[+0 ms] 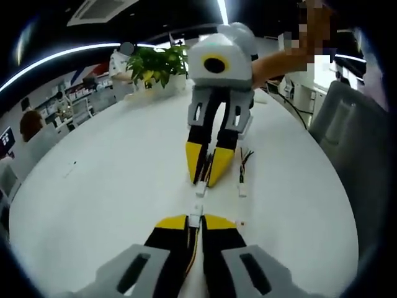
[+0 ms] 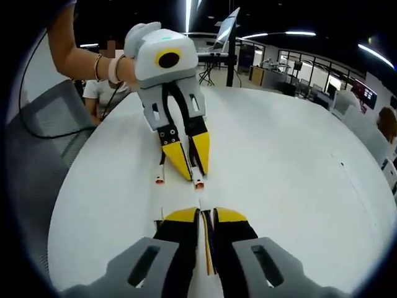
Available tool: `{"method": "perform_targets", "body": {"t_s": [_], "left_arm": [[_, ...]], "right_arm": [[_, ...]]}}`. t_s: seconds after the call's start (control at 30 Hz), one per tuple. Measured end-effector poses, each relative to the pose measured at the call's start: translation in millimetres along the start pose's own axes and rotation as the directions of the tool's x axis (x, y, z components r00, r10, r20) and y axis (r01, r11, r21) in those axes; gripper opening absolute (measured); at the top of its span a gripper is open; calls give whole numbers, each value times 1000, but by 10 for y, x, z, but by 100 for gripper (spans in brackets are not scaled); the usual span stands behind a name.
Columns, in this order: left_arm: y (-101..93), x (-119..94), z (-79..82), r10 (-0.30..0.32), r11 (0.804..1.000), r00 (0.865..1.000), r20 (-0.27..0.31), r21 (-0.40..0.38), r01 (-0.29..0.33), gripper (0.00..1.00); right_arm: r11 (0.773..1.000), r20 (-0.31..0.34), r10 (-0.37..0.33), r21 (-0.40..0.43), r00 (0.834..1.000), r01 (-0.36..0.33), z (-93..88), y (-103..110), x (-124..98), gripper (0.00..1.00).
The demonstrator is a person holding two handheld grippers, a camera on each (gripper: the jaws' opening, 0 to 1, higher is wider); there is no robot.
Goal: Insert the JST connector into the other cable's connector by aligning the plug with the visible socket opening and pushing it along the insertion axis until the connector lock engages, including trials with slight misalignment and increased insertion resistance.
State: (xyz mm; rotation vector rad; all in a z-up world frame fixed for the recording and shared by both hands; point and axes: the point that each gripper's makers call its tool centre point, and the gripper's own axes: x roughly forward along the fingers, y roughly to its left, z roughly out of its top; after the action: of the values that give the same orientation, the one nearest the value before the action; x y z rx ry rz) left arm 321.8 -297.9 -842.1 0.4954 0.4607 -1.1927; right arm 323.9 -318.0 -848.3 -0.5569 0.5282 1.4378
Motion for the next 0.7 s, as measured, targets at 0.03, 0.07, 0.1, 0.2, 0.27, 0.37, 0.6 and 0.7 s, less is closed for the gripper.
{"method": "perform_targets", "body": {"t_s": [0.03, 0.07, 0.1, 0.2, 0.27, 0.37, 0.6, 0.7], "left_arm": [[-3, 2, -9, -2, 1000, 1000, -3, 2, 2, 1], [-4, 5, 0, -5, 1000, 1000, 4, -2, 5, 1], [-5, 5, -4, -7, 1000, 1000, 4, -4, 7, 1], [7, 14, -2, -6, 1000, 1000, 8, -1, 6, 1], [21, 17, 0, -3, 1000, 1000, 10, 1, 3, 1], [12, 24, 10, -9, 1000, 1000, 14, 6, 9, 0], [-15, 22, 12, -26, 1000, 999, 20, -13, 26, 0], [-29, 24, 18, -35, 999, 999, 27, -33, 36, 0]], "right_arm": [[1000, -1, 1, -1, 1000, -1, -4, 0, 2, 5], [1000, -3, 2, -1, 1000, -2, -9, -2, 5, 5], [1000, -4, 2, 0, 1000, -2, -15, -5, 8, 5], [1000, -5, 4, 3, 1000, -4, -24, -4, 12, 5], [1000, -3, 7, 10, 1000, -7, -25, 2, 14, 5], [1000, 0, 12, 12, 1000, -12, -27, 3, 10, 5], [1000, 5, 24, 3, 1000, -24, -11, 31, 3, 4], [1000, 9, 26, 3, 1000, -27, -5, 29, 0, 4]]}}
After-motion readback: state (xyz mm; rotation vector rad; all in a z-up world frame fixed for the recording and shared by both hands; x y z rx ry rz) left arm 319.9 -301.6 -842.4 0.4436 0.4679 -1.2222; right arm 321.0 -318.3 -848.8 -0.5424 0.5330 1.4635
